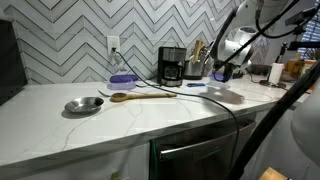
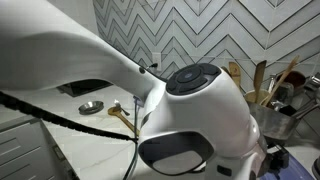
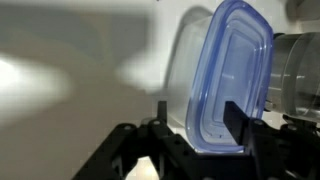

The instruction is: Move the top bowl to the right side of the counter

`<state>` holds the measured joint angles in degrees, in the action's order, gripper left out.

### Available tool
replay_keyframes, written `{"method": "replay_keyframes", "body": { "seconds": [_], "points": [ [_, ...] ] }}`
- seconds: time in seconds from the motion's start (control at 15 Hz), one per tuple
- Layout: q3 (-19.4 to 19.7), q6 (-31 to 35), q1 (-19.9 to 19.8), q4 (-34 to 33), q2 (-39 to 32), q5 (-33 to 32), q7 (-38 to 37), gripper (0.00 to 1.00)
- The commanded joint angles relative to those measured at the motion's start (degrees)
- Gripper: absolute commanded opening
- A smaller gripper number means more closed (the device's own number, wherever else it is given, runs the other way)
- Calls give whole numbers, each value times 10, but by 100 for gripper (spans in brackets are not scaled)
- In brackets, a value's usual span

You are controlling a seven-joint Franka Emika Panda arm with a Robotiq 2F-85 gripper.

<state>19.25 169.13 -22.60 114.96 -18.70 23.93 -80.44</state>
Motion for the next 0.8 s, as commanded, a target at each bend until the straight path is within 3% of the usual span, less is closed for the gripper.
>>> {"method": "replay_keyframes", "body": {
  "seconds": [0.0, 0.13, 0.27, 0.47, 0.73],
  "points": [
    [6, -66, 3, 33, 58, -18, 55, 92],
    [2, -75, 3, 60, 100, -19, 104, 100],
    [-2, -86, 1, 84, 142, -13, 165, 100],
    [0, -154, 3, 105, 193, -8, 253, 100],
    [3, -233, 10, 134, 249, -44, 334, 100]
  ]
}}
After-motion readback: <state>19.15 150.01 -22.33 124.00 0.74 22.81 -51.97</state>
